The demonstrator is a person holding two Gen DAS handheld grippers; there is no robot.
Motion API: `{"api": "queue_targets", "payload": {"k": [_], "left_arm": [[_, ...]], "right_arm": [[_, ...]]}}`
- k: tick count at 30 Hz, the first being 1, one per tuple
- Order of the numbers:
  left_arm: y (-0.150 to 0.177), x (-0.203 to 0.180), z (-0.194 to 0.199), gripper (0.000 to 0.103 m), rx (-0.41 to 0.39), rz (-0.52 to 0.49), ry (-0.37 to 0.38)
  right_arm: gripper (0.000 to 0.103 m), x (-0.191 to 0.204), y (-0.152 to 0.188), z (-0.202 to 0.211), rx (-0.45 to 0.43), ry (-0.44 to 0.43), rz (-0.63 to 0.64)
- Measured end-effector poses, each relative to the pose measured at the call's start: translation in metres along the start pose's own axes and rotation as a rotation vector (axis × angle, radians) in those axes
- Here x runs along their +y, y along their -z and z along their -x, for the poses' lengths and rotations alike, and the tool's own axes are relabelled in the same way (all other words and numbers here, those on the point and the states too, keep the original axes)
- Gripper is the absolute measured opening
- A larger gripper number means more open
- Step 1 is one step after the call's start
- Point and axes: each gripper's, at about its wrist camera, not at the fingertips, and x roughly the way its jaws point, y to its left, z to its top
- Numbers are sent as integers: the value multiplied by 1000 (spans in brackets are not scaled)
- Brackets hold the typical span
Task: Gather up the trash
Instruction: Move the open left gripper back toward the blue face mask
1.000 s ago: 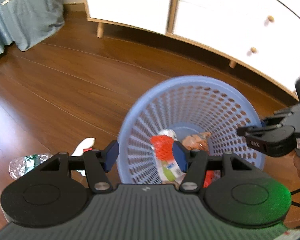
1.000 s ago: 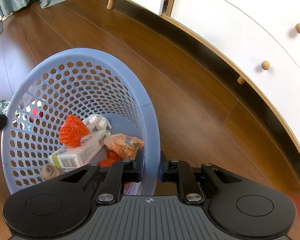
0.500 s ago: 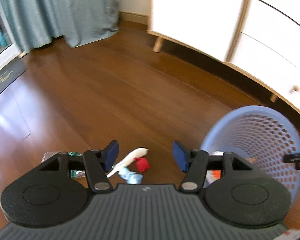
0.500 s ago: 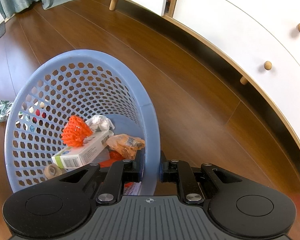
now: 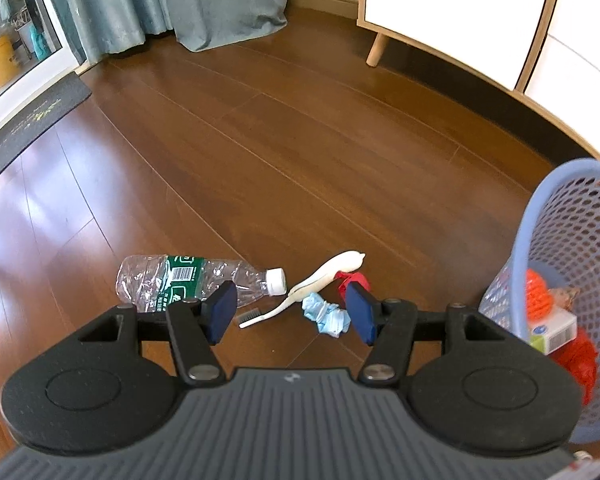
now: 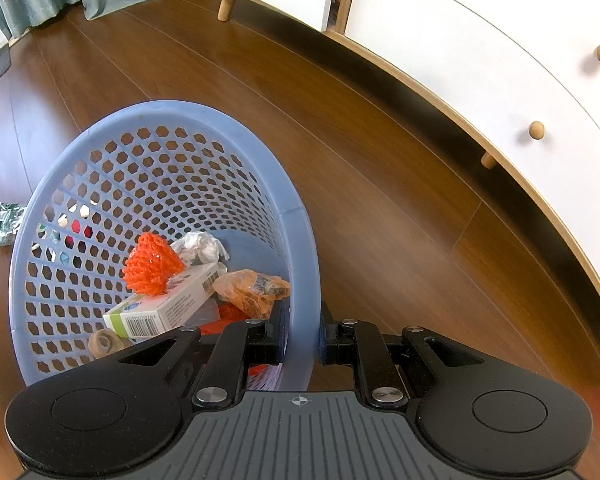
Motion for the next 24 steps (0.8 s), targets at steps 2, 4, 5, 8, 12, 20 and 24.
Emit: {"api": "queue_targets", "payload": {"k": [2,4,5,8,12,20,24], "left_arm": [[3,1,-2,56,-3,-9,-4],[8,3,-3,56,-3,-13,-9],[11,4,-5,57,-1,-14,-8],[19,6,-9,57,13,-8,2],[27,3,-23,57,25,-23,25],[49,-20,-80,57,18,-130,133],[63,-28,-111,56,50,-163,134]], "right_arm": [[11,0,0,0,1,0,1],[11,-1,0,0,4,-2,-2],[11,-2,0,0,5,-3,-3],[11,-3,0,-1,9,-6,-9],[11,-5,0,-2,15,-6,-21],[11,-6,1,-4,34,5,-38],[11,-7,1,-5,39,8,-42]]}}
